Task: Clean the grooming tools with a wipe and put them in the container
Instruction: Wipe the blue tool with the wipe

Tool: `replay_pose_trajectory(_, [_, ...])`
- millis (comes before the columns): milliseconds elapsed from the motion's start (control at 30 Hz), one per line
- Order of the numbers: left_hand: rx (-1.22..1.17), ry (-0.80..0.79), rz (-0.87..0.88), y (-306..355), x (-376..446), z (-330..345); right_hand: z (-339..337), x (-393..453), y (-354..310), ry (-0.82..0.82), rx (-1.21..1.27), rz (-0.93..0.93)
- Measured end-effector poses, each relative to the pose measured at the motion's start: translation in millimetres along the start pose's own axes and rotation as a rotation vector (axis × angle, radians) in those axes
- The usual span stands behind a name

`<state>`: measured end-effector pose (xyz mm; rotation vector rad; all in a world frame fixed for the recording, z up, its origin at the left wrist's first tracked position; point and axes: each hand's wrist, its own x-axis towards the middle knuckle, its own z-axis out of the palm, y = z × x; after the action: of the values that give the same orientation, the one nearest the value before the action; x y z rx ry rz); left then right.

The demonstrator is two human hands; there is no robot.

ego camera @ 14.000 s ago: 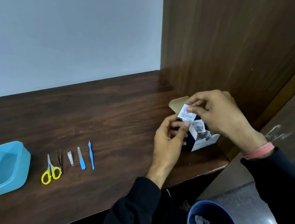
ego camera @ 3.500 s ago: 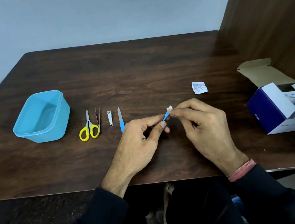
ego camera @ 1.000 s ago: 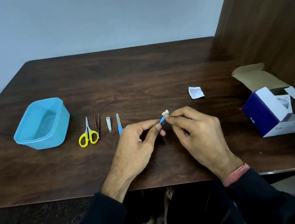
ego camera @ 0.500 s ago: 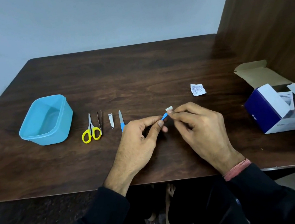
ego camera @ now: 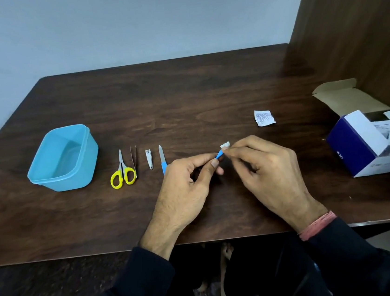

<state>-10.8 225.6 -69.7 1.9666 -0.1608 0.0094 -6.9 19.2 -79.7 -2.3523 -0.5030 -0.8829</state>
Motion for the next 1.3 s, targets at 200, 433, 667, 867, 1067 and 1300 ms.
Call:
replay_pose_trajectory(200, [0.026, -0.004, -0.019, 1.9, 0.1, 0.3, -0.1, 0.3, 0.9, -0.005, 0.038, 0.05])
replay_pose_trajectory(433, [0.014, 0.049, -0.029, 6.7, -2.4, 0.5, 0.9, 5.8, 4.8, 0.083, -0.034, 0.278])
replay_pose_trajectory(667, [0.027, 0.036, 0.005, 6.0, -1.3, 2.4, -5.0, 3.2, -2.4, 0.018, 0.196, 0.083])
replay_pose_trajectory(867, [0.037, 0.022, 0.006, 6.3, -0.9, 0.7, -1.5, 3.9, 0.5, -0.009, 0.112, 0.081])
replay_pose_trajectory(1067, [0.053, 0.009, -0.001, 5.7, -1.6, 0.0, -2.3, 4.2, -0.5, -0.011, 0.088, 0.073])
replay_pose_trajectory(1300, [0.056, 0.019, 0.015, 2.5, -0.6, 0.3, -2.9, 4.3, 1.6, -0.005, 0.061, 0.042])
